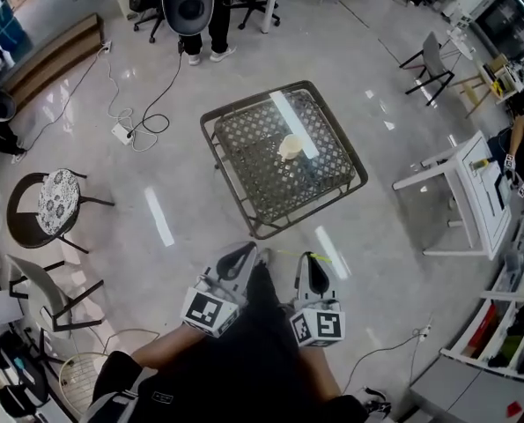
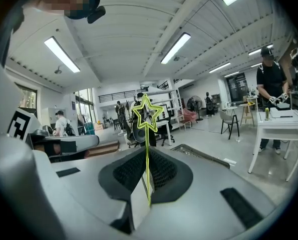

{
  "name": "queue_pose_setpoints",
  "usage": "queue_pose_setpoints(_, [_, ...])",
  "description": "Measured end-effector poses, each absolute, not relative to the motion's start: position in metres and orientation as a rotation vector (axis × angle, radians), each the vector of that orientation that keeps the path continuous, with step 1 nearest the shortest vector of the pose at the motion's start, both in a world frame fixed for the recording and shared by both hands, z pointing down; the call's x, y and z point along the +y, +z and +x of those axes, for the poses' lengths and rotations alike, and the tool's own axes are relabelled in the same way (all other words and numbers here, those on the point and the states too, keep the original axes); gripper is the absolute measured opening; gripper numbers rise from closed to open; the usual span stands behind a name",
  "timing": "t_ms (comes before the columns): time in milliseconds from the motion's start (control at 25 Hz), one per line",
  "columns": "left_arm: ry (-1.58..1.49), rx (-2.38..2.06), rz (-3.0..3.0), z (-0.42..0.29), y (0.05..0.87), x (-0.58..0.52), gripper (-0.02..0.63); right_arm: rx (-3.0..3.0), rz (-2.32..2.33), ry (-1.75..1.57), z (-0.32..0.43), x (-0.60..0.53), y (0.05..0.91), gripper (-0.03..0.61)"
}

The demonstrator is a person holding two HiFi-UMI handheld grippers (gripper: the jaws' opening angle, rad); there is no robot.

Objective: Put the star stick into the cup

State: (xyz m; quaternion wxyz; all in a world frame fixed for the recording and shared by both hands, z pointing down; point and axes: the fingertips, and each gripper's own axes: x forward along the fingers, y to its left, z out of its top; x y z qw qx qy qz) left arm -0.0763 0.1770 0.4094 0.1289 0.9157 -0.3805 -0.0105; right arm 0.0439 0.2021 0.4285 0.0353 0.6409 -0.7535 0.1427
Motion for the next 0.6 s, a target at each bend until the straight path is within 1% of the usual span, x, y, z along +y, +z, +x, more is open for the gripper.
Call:
queue_pose_setpoints(320, [-0.021,-1.161,2.645,-0.056,0.409,0.123,0.015,-2.353,1.928,0.443,0.063,0.141,0.435,0.020])
queue_pose_setpoints(600, [-0.023,-1.232,2.635,-0.025,0.399,0.067,0.015,-2.400,1.864,0.421,0.095,0.079,0.437,0.020])
